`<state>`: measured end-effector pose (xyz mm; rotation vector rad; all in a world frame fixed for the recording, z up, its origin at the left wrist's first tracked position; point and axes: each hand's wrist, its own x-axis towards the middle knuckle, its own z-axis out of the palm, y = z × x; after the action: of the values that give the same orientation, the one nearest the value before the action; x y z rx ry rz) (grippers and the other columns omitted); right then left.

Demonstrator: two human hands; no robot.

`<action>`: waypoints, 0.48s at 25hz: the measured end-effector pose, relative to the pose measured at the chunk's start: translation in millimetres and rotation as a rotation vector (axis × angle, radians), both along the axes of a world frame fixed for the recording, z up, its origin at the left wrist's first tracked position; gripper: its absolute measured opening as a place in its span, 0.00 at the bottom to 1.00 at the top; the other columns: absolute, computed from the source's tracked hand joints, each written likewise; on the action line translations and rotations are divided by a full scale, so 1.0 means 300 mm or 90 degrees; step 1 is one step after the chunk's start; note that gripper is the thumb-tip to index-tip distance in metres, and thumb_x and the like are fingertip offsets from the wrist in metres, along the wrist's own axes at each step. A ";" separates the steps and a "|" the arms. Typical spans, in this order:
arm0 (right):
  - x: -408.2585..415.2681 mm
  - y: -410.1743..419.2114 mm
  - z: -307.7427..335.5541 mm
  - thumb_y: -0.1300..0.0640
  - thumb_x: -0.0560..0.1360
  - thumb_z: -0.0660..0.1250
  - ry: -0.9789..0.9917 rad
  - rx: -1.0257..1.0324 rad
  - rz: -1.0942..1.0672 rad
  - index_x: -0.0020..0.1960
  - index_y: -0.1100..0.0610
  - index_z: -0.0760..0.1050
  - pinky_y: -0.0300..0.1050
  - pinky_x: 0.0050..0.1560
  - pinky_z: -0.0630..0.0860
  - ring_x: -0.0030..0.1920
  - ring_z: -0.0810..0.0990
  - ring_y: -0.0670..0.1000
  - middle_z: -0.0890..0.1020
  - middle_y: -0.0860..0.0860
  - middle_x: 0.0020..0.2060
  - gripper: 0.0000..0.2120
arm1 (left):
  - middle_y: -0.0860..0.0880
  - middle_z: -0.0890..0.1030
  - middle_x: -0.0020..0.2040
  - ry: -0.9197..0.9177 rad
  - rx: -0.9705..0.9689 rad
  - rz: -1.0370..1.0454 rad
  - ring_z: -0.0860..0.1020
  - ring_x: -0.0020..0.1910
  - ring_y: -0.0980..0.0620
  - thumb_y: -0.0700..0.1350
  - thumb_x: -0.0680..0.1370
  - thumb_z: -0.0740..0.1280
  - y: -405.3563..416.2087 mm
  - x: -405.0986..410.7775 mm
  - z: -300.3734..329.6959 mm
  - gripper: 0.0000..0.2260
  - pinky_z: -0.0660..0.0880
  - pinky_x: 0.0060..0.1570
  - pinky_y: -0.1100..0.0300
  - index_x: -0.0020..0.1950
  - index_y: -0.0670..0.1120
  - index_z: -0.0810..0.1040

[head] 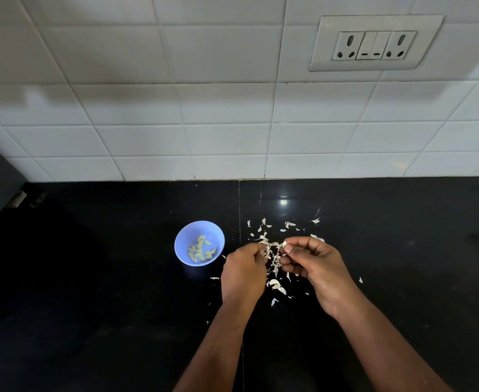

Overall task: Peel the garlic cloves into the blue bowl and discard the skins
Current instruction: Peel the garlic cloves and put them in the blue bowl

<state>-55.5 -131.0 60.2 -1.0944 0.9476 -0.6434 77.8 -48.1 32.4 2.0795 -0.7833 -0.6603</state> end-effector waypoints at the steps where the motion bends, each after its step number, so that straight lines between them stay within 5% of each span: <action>1: -0.001 -0.002 0.000 0.65 0.77 0.74 0.003 -0.009 -0.003 0.55 0.61 0.85 0.49 0.50 0.84 0.43 0.86 0.54 0.88 0.59 0.44 0.07 | 0.56 0.86 0.44 -0.012 0.018 0.005 0.83 0.43 0.56 0.48 0.82 0.67 -0.001 -0.001 -0.004 0.08 0.82 0.47 0.54 0.54 0.55 0.86; 5: -0.010 -0.007 0.000 0.65 0.77 0.74 0.028 -0.061 -0.014 0.52 0.61 0.85 0.40 0.43 0.82 0.39 0.83 0.51 0.86 0.57 0.39 0.05 | 0.53 0.81 0.32 0.024 0.042 0.041 0.78 0.31 0.54 0.54 0.77 0.73 -0.007 -0.005 -0.011 0.14 0.82 0.39 0.50 0.38 0.47 0.78; 12: -0.015 -0.006 0.018 0.62 0.75 0.77 0.098 -0.182 0.041 0.47 0.58 0.85 0.39 0.42 0.82 0.38 0.85 0.49 0.86 0.57 0.39 0.02 | 0.50 0.78 0.34 0.449 -0.125 -0.019 0.77 0.32 0.53 0.58 0.86 0.61 -0.026 -0.077 0.045 0.19 0.78 0.28 0.56 0.51 0.44 0.81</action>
<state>-59.9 -132.7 65.7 -1.4394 0.9667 -0.6632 54.7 -56.0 45.9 1.4986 -0.4444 -1.1886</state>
